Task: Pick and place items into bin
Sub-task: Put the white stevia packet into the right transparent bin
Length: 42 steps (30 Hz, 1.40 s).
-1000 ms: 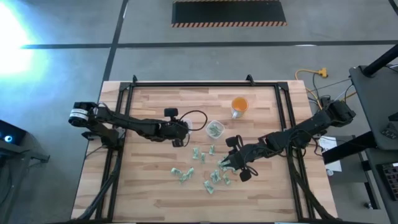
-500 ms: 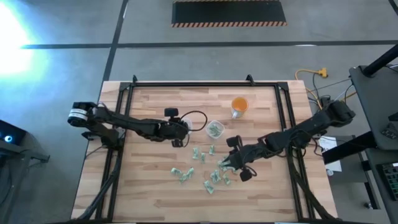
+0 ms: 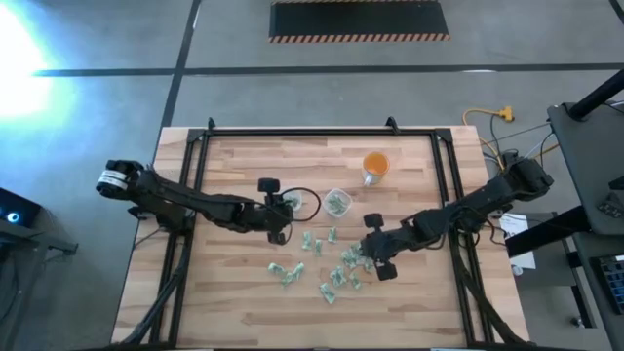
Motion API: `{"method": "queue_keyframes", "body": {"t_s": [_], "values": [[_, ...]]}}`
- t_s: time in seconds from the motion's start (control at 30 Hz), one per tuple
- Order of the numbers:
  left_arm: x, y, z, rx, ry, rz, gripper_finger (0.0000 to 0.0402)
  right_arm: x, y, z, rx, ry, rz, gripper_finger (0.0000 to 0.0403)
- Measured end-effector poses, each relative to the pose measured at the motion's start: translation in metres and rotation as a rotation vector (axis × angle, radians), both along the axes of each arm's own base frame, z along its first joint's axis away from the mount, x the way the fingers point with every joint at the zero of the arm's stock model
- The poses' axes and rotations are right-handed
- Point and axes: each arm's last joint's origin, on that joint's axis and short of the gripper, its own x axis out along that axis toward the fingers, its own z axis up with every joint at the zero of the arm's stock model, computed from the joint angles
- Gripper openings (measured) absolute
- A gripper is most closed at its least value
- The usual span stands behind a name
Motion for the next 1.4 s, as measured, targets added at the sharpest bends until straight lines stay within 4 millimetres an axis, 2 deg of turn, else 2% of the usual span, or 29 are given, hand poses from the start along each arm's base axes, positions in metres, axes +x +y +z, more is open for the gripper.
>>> {"method": "queue_keyframes", "body": {"t_s": [0.23,0.5,0.7,1.4], "values": [[-0.001,-0.006,0.000,-0.026,-0.016,0.005,0.0112,-0.005,-0.011,-0.012,0.010,0.031,-0.132,0.0074],[-0.002,-0.012,0.000,-0.038,-0.026,-0.006,0.0112,-0.007,-0.012,-0.015,0.027,0.036,-0.160,0.0128],[0.000,-0.012,0.006,-0.041,-0.047,-0.007,0.0112,-0.011,-0.014,-0.020,0.027,0.050,-0.168,0.0147],[-0.001,-0.012,0.004,-0.037,-0.037,-0.009,0.0112,-0.012,-0.014,-0.022,0.035,0.054,-0.180,0.0125]]}}
